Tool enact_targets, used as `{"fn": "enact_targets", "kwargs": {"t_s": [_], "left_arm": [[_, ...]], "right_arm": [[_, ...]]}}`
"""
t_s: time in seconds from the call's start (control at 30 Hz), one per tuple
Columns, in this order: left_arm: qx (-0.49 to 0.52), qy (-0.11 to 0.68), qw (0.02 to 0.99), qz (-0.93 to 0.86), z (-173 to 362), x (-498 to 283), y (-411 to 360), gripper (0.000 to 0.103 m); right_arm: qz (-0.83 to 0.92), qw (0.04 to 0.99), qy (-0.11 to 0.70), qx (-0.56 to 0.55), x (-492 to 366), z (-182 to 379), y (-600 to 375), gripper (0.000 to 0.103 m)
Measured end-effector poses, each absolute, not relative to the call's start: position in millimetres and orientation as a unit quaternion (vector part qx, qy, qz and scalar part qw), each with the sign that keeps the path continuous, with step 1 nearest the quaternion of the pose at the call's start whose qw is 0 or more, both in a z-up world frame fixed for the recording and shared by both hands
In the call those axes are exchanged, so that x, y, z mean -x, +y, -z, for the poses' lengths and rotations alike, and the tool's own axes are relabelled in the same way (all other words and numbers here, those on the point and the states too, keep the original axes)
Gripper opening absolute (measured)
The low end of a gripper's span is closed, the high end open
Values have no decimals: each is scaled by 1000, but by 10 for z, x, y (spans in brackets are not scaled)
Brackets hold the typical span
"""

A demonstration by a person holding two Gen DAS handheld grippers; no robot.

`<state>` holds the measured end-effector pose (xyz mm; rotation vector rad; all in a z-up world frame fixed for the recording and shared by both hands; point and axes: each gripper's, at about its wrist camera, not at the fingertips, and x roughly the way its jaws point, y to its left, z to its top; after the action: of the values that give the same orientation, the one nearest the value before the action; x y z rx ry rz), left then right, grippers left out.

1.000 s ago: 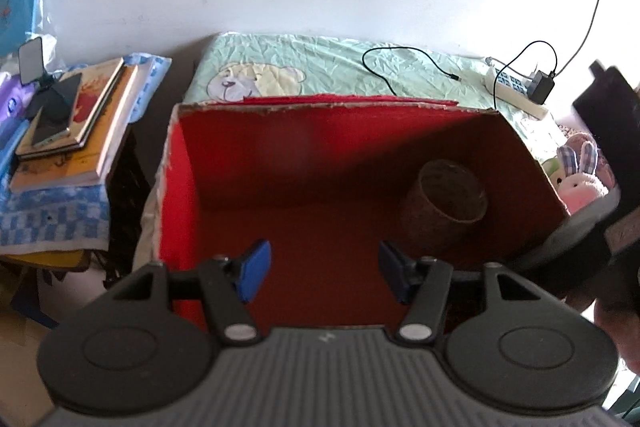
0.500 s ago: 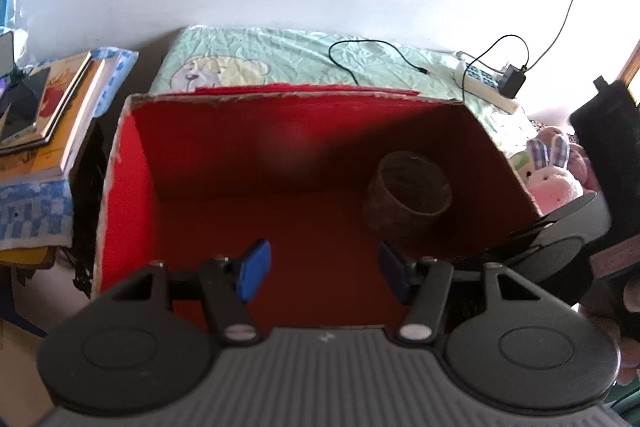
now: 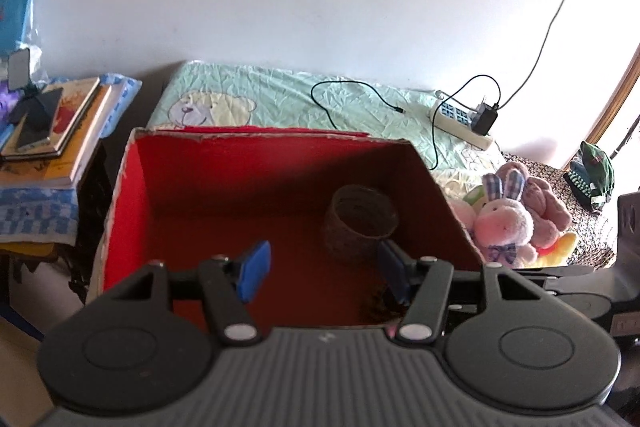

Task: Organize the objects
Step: 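Move the right tool out of the box toward the orange gourd toy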

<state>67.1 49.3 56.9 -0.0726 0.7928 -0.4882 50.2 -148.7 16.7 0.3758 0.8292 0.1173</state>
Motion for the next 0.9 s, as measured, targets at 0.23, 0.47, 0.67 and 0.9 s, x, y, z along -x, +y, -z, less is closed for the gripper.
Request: {"fn": "enact_targets", "kwargs": {"t_s": [0.23, 0.47, 0.67, 0.9], "left_arm": [[14, 369, 908, 197, -667, -240, 433, 65], [26, 378, 910, 171, -620, 154, 459, 65], [19, 404, 898, 175, -435, 411, 360, 65], [15, 461, 863, 206, -199, 446, 182, 57]], "right_arm": [[-98, 909, 344, -213, -324, -223, -1774, 34], [-136, 899, 353, -219, -71, -139, -1821, 32], [-145, 877, 378, -259, 58, 22, -1923, 31], [-147, 837, 414, -325, 80, 237, -2052, 32]]}}
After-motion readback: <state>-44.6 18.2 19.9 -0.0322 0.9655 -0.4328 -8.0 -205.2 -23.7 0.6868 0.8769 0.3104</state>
